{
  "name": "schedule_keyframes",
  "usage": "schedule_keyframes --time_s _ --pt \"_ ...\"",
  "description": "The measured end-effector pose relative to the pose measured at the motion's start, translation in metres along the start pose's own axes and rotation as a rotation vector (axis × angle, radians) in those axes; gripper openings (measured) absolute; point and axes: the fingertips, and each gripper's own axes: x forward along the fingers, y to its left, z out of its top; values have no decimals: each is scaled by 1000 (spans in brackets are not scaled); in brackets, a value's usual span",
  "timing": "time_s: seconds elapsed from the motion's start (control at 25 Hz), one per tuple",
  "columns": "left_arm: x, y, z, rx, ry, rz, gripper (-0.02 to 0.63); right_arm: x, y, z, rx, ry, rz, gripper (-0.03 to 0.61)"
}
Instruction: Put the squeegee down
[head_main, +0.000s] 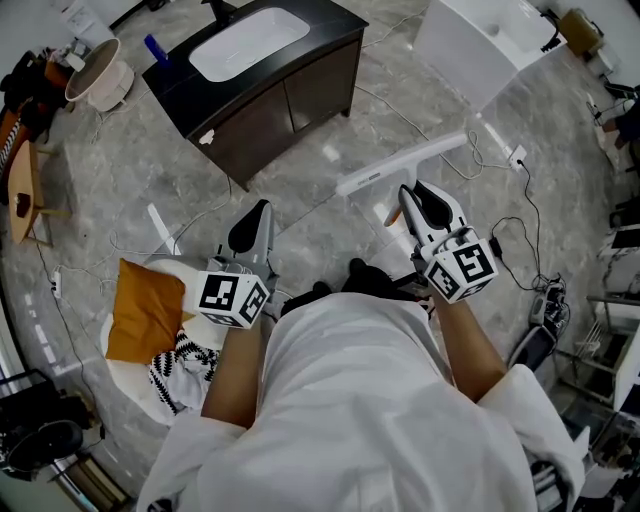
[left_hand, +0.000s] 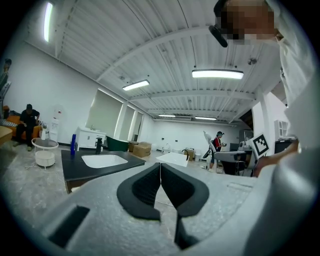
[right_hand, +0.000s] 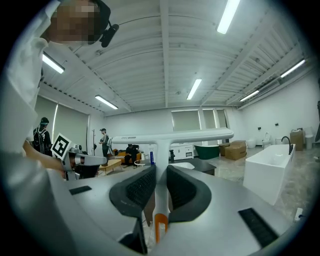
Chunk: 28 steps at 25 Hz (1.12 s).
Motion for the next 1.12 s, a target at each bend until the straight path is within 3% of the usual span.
schedule_keyframes --time_s 0.6,0.92,1.12 --pt "49 8 -15 -36 54 -48 17 19 -39 -12 49 35 -25 71" --pt "125 41 0 -35 74 -41 17 91 -94 -12 64 54 30 71" --pt "192 65 28 -20 77 16 17 139 -155 6 79 60 25 71"
